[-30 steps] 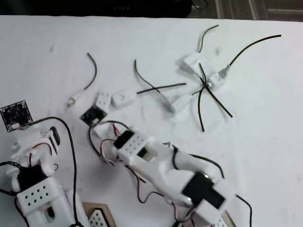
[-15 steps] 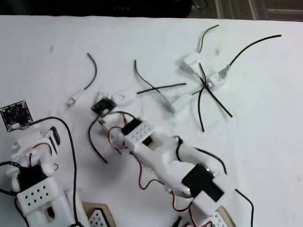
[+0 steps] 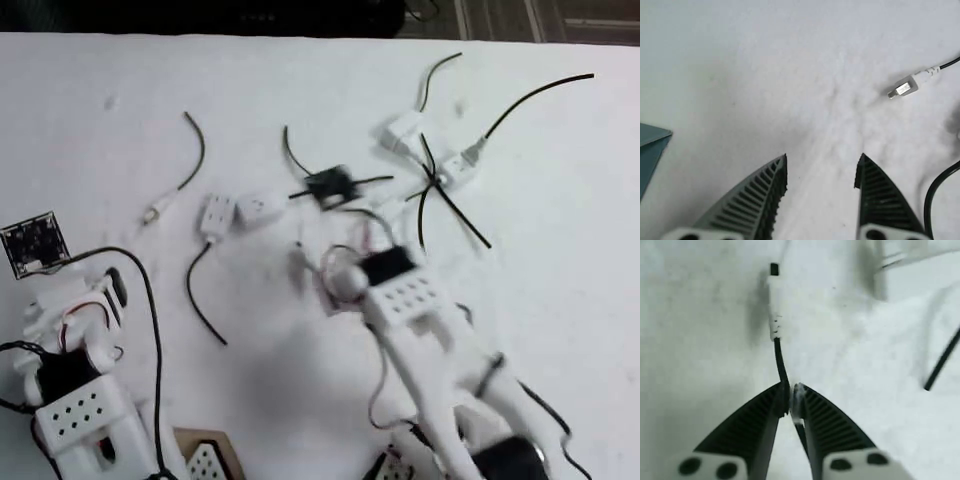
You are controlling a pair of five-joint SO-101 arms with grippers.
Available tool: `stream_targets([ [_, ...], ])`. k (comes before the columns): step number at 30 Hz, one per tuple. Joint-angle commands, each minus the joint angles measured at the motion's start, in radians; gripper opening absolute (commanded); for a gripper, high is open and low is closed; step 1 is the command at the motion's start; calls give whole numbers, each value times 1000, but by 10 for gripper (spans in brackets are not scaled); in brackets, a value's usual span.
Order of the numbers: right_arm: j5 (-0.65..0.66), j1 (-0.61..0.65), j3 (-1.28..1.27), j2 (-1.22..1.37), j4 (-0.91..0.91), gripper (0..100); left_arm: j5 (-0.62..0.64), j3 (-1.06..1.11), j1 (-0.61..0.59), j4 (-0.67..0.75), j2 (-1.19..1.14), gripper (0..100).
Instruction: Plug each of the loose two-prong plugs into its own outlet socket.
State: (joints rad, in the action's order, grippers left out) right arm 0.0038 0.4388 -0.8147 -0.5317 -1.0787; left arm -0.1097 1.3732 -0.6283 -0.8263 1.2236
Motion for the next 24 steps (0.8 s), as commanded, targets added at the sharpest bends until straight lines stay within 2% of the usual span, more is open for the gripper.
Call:
stream_targets([
  [1, -9, -133, -15, -160, -30, 17, 9, -41, -2, 18, 12, 234],
  [5, -6, -239, -15, -274, -124, 17, 9, -41, -2, 18, 12, 234],
  [8, 2, -243, -20, -335, -188, 17, 9, -41, -2, 18, 12, 234],
  [15, 187, -79, -20, -374, -205, 23, 5, -41, 18, 15, 12, 234],
  [21, 252, 119, -20, -268, -165, 220, 5, -41, 18, 14, 12, 234],
  [24, 276, 177, -20, -157, -48, 220, 5, -41, 18, 14, 12, 234],
])
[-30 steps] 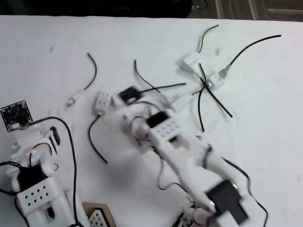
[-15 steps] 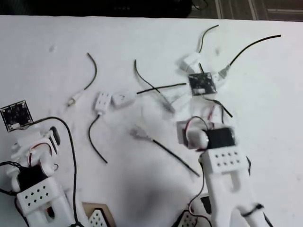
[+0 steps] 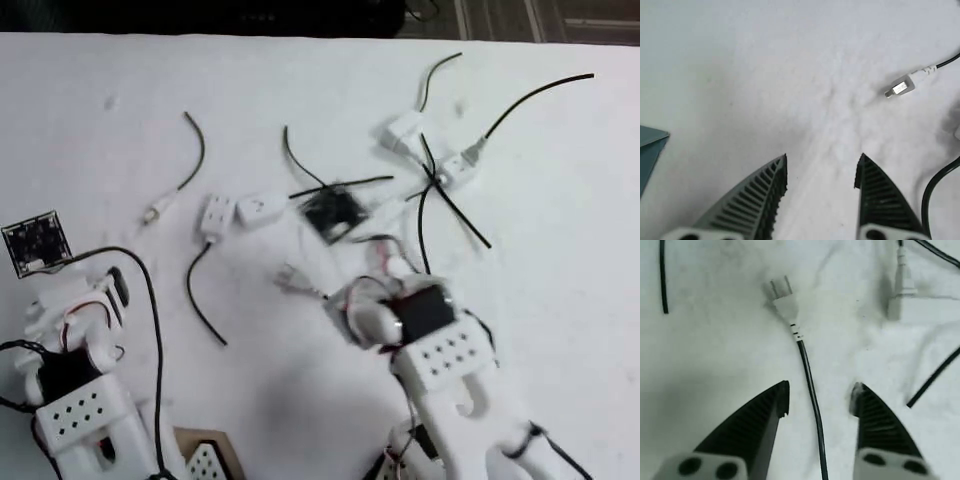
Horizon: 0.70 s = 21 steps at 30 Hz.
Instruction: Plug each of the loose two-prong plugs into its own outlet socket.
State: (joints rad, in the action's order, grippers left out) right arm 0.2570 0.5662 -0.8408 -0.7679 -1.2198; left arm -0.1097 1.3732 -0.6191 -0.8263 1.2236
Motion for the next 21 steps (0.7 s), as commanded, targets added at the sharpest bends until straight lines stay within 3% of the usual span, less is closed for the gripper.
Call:
stream_targets([
  [1, 26, 67, 6, 120, 142, 211, 5, -41, 8, 14, 12, 234],
  [11, 107, 104, 14, 510, 519, 191, 3, -41, 8, 14, 12, 234],
  [21, 106, 101, 140, 771, 545, 190, 3, -41, 8, 14, 12, 234],
])
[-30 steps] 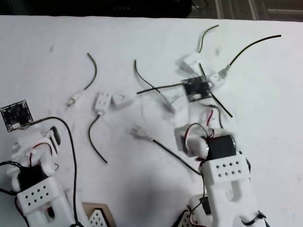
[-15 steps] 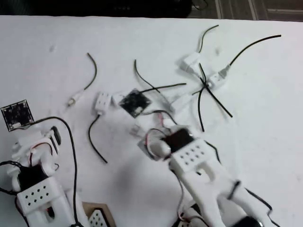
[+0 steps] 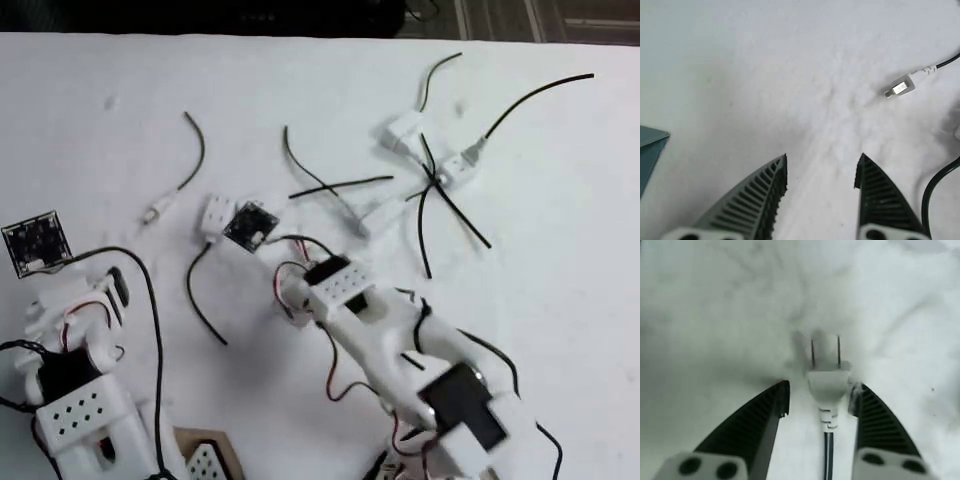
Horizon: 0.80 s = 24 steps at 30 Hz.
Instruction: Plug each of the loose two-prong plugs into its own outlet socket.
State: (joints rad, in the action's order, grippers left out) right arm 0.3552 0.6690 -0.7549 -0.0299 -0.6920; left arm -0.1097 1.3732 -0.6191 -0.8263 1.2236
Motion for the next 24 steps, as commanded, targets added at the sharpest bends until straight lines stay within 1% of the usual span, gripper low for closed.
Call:
stream_targets([
  [1, 6, -7, 61, 48, 18, 180, 3, -41, 8, 14, 12, 234],
  [3, 5, -30, 83, 64, 18, 113, 3, -41, 8, 14, 12, 234],
  [5, 3, -61, 109, 62, 13, 15, 3, -41, 8, 14, 12, 234],
  [7, -44, -94, 129, 53, 2, 33, 3, -41, 8, 14, 12, 234],
  [9, -163, -125, 133, 24, -13, 12, 3, -41, 8, 14, 12, 234],
  [12, -361, -159, 126, -50, -19, 16, 3, -41, 8, 14, 12, 234],
  [16, -578, -214, 132, -151, -71, 16, 3, -41, 8, 14, 12, 234],
  [20, -709, -263, 127, -231, -159, 17, 3, -41, 8, 14, 12, 234],
  [24, -821, -341, 127, -278, -271, 17, 3, -41, 10, 14, 12, 234],
])
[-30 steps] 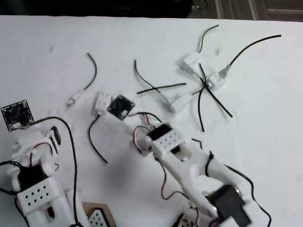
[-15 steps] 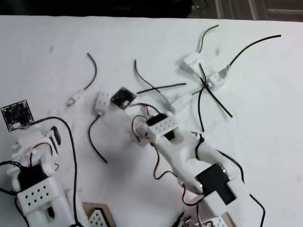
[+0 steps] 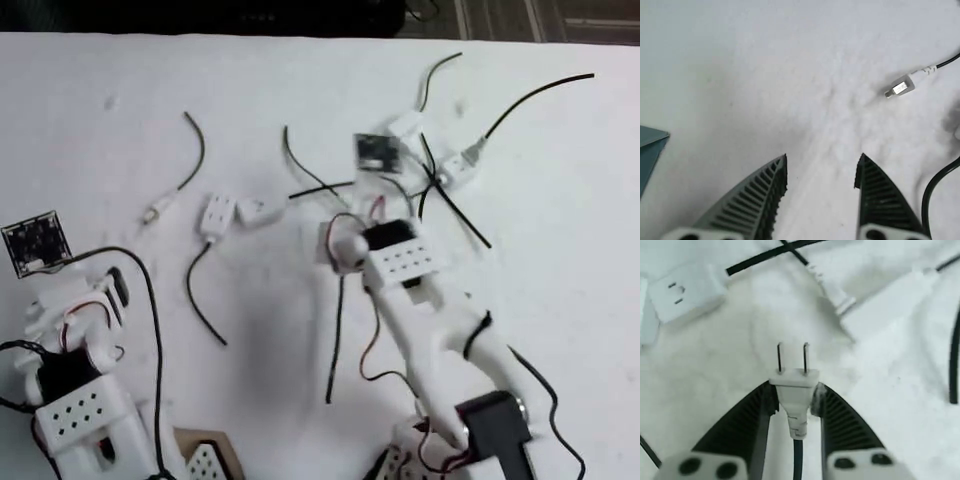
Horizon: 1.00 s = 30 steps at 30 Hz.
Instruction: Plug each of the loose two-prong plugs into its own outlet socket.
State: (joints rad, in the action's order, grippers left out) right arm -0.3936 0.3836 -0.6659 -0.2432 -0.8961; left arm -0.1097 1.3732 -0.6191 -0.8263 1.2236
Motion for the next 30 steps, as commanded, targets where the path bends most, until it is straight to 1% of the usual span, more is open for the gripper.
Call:
stream_targets([
  [1, -97, -81, 38, -68, -90, 17, 3, -41, 10, 14, 12, 234],
  [4, -172, -111, 35, -70, -128, 17, 3, -41, 10, 14, 12, 234],
  [10, -371, -159, 35, -77, -255, 17, 3, -41, 10, 14, 12, 234],
  [13, -519, -200, 41, -77, -317, 17, 3, -41, 10, 14, 12, 234],
  [14, -546, -209, 41, -77, -329, 17, 3, -41, 10, 14, 12, 234],
  [17, -580, -220, 35, -70, -346, 17, 3, -41, 10, 14, 12, 234],
  [21, -548, -196, 43, -77, -386, 26, 3, -41, 10, 14, 12, 234],
  [22, -531, -185, 43, -79, -386, 47, 3, -41, 10, 14, 12, 234],
  [24, -509, -163, 43, -79, -386, 130, 3, -41, 10, 14, 12, 234],
  [28, -473, -102, 43, -79, -386, 385, 3, -41, 10, 14, 12, 234],
  [30, -463, -77, 43, -79, -386, 488, 3, -41, 10, 14, 12, 234],
])
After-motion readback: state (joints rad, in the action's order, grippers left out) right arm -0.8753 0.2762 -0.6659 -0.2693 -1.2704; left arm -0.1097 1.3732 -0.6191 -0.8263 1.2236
